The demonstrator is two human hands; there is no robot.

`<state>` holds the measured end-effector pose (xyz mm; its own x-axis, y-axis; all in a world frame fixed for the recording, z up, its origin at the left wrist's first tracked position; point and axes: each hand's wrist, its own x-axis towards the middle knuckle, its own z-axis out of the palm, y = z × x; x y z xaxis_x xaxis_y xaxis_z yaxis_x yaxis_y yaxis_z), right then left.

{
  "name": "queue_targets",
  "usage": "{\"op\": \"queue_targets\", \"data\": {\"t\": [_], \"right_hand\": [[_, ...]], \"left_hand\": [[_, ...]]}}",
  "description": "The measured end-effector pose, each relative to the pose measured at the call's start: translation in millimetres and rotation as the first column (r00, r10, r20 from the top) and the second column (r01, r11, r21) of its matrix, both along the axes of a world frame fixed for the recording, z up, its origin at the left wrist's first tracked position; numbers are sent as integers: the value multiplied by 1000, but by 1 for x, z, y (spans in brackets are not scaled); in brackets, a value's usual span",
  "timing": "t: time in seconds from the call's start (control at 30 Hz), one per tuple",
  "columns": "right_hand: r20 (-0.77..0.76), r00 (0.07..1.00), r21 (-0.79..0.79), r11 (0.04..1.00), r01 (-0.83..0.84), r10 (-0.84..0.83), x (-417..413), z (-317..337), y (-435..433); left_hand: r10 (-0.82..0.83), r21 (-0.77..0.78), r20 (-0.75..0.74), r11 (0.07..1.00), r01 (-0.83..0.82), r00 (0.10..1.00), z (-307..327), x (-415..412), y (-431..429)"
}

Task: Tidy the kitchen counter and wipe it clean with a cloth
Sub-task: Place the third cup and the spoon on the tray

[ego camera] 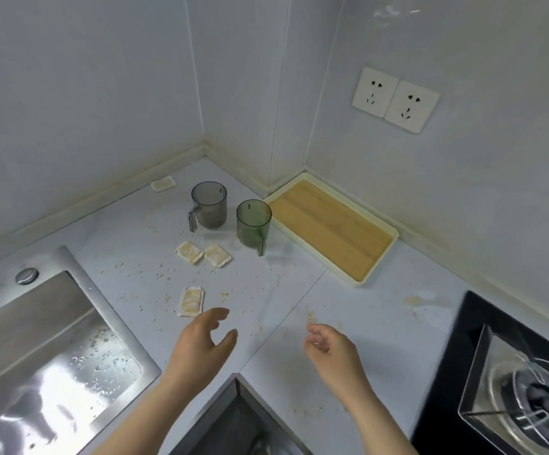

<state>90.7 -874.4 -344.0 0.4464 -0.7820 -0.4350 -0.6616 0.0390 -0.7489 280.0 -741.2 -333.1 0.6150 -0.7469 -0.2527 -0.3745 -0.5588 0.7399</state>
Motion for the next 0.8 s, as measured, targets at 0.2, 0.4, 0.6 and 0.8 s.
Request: {"op": "queue_targets", "data": {"t": [0.2,0.4,0.6,0.8], "right_hand": [[-48,997,62,996,-58,61,5,-15,-11],[-66,996,62,996,-56,60,34,-14,-24],[-54,998,25,999,-41,42,84,-6,-37],[26,998,-5,998,65,-65,141,3,-63]], "left_hand": [[79,47,-78,996,-75,994,-21,4,12],[83,26,-133,996,-80,988,-27,40,1],[60,-37,-170,997,-67,984,-27,84,-22],[98,-72,-173,991,-112,980,-23,123,-47]]}}
